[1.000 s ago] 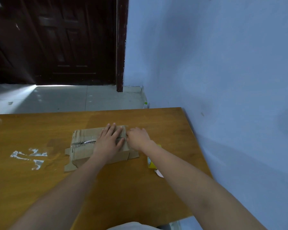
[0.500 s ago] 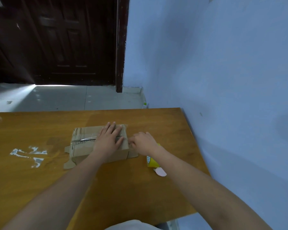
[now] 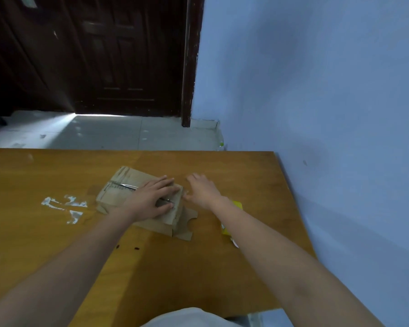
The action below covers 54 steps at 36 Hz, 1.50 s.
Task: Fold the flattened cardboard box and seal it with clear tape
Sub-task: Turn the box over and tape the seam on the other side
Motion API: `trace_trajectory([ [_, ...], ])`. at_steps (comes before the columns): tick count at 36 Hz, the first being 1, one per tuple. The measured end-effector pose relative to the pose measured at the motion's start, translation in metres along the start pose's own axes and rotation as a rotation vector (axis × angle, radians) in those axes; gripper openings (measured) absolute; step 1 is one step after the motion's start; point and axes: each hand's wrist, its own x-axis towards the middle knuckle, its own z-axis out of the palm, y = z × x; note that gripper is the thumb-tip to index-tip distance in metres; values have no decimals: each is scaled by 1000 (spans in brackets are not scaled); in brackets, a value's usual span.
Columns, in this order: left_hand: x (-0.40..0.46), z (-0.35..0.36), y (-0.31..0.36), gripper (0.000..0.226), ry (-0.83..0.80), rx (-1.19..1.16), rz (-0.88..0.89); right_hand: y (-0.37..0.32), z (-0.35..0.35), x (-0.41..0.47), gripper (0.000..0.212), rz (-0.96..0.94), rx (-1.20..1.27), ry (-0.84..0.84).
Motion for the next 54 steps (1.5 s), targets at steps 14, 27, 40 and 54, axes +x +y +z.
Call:
trace_trajectory([
  [14, 6, -15, 3, 75, 46, -60, -93, -12, 4, 12, 27, -194, -82, -66],
  [27, 1, 17, 18, 68, 192, 110, -120, -15, 9, 2, 22, -139, -70, 0],
  [40, 1, 20, 18, 68, 213, 130, -122, -18, 7, 0, 22, -117, -121, -13],
  [54, -1, 19, 18, 72, 205, 126, -124, -25, -3, 10, 16, -103, -256, -74],
])
